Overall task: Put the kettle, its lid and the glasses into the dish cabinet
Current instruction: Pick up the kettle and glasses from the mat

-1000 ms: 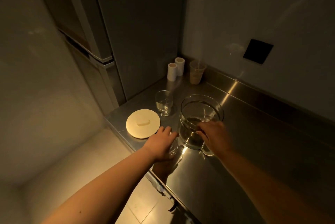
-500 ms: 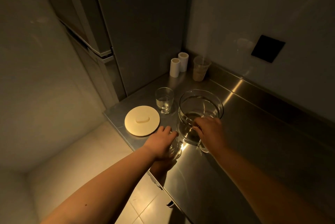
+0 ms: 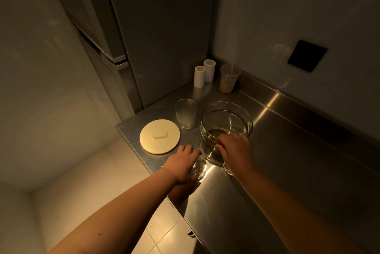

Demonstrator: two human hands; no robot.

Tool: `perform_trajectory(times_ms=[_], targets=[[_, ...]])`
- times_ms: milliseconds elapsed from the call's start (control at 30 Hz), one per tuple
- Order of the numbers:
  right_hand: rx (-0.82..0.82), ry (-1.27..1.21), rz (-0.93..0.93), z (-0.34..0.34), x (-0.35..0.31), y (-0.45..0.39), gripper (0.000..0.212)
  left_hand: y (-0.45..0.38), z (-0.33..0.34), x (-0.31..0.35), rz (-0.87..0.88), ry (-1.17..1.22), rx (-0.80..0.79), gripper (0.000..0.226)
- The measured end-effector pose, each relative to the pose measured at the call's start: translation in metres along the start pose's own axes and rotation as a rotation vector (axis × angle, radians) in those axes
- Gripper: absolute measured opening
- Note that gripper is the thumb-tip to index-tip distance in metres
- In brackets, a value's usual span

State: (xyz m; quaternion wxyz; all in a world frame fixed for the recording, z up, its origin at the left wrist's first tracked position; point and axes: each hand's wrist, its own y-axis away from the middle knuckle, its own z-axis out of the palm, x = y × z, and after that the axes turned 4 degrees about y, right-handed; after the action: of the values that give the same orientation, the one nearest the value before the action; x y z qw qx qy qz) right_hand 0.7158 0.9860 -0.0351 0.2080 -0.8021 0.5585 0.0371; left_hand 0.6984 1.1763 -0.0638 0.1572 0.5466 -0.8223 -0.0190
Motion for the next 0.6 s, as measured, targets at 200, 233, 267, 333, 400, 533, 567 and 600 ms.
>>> perform_trajectory(times_ms=[200,233,267,333,400,533,567,600], targets=[[0.064,-0.018,-0.007,0.001,-0.013,0.001,0.018,0.001,0.004,-0.006,0.000,0.031,0.047,0.083],[0.084,-0.018,-0.031,0.002,-0.018,-0.001,0.022,0.003,0.003,-0.009,0.000,0.048,0.083,0.081],[0.107,-0.008,-0.069,0.003,-0.027,-0.004,0.026,0.005,0.000,-0.013,0.001,0.064,0.122,0.078],[0.138,0.014,-0.132,0.005,-0.050,-0.013,0.032,0.008,-0.007,-0.025,0.013,0.076,0.191,0.070],[0.125,0.027,-0.178,0.009,-0.076,-0.028,0.033,0.012,-0.018,-0.044,0.039,0.070,0.234,0.062],[-0.073,0.018,-0.154,0.032,-0.126,-0.057,0.039,0.023,-0.036,-0.101,-0.003,0.010,0.243,0.055],[-0.099,0.033,-0.155,0.043,-0.139,-0.066,0.041,0.027,-0.039,-0.122,-0.023,-0.004,0.232,0.055],[-0.116,0.045,-0.153,0.054,-0.151,-0.074,0.042,0.031,-0.042,-0.142,-0.035,-0.018,0.221,0.056]])
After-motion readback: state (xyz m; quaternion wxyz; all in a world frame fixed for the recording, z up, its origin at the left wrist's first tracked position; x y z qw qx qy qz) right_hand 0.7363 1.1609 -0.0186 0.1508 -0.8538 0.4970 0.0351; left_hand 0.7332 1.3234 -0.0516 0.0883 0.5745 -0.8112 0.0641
